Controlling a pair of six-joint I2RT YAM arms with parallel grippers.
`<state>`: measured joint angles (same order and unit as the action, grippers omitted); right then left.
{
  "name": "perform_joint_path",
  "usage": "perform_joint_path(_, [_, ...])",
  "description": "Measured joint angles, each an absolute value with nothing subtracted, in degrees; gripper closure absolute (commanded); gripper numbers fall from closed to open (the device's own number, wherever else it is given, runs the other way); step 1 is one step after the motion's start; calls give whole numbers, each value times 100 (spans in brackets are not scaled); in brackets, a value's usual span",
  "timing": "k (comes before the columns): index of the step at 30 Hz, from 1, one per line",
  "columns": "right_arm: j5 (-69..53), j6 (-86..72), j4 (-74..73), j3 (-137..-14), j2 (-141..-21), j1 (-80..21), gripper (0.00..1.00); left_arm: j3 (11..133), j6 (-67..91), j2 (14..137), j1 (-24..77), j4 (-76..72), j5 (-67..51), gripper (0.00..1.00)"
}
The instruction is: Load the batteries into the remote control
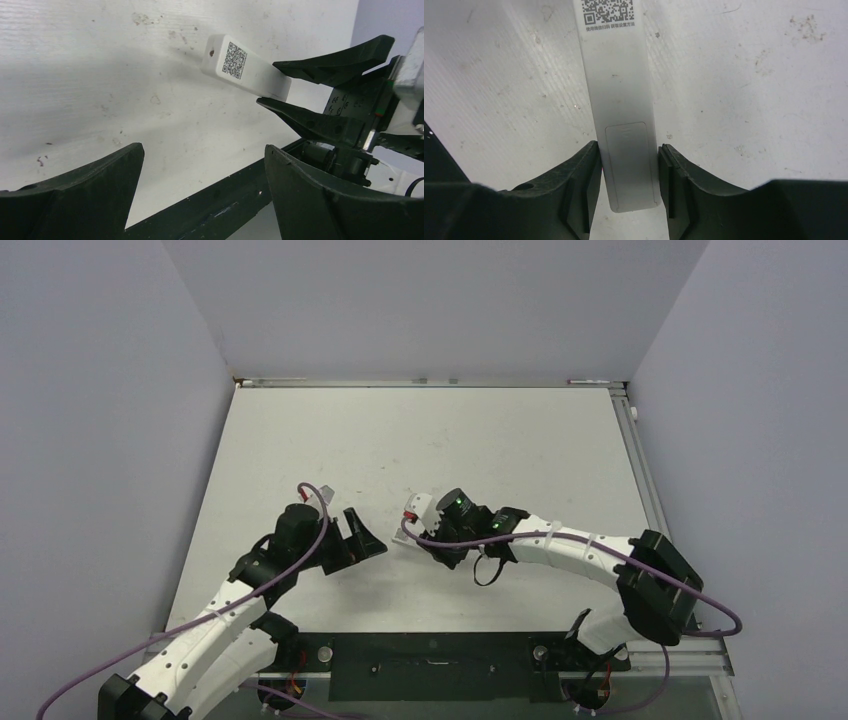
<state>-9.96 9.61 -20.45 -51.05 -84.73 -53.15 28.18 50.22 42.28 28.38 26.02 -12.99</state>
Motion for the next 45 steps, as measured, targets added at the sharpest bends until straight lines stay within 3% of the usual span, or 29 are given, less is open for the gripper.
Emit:
perform_joint_path(26, [-1876, -2668, -410, -3920, -6392, -4978, 91, 1855, 6510, 4633, 2801, -1710, -3236, 4])
perform_joint_path(37, [-2967, -4176, 1369, -3074, -6180, -4757, 91, 1634, 6989, 4770, 2801, -3159, -3507, 5])
perform_joint_path(45, [-3481, -5264, 3015, -2604, -6215, -4722, 91, 1529, 7231, 4775, 2799, -3793, -3642, 11])
